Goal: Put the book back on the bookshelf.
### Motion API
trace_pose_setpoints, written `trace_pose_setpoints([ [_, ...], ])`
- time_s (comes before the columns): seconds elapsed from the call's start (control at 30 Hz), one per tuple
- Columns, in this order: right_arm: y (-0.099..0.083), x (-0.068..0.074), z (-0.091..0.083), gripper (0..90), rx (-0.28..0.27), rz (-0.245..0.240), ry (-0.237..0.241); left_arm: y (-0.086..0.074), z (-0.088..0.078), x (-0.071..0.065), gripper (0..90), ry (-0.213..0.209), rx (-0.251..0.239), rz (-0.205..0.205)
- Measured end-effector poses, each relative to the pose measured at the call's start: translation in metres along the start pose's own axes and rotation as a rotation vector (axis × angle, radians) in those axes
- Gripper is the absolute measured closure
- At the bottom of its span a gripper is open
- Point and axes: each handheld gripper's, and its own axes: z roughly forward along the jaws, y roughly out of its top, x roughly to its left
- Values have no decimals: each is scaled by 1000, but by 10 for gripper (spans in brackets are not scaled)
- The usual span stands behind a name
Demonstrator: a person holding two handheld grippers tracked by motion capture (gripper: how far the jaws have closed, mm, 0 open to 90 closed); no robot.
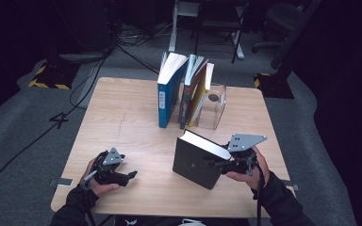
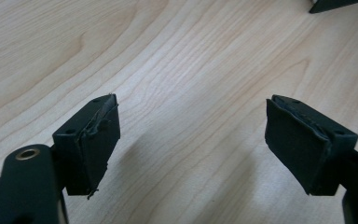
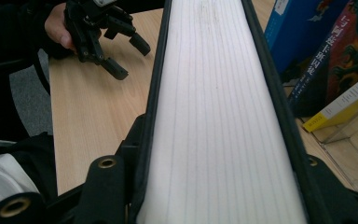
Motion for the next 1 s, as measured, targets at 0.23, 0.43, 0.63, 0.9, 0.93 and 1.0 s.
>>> trace_pose_setpoints([
  [0.23,-5,-7,-13,533,-9,20,-17,0,8,-2,175,22,48,22],
  [0.43,-7,-21,-28,536,-3,72,-63,0,9,-2,172,23,41,20],
  [0.63,-6,-32,-37,540,1,84,-128,0,9,-2,172,23,41,19],
  [0.9,2,-42,-41,542,9,84,-184,0,9,-2,171,23,41,21],
  [0.93,4,-43,-42,542,-2,90,-201,0,9,-2,171,24,41,21],
  [1.0,9,-48,-44,542,-9,93,-219,0,9,-2,171,24,41,20],
])
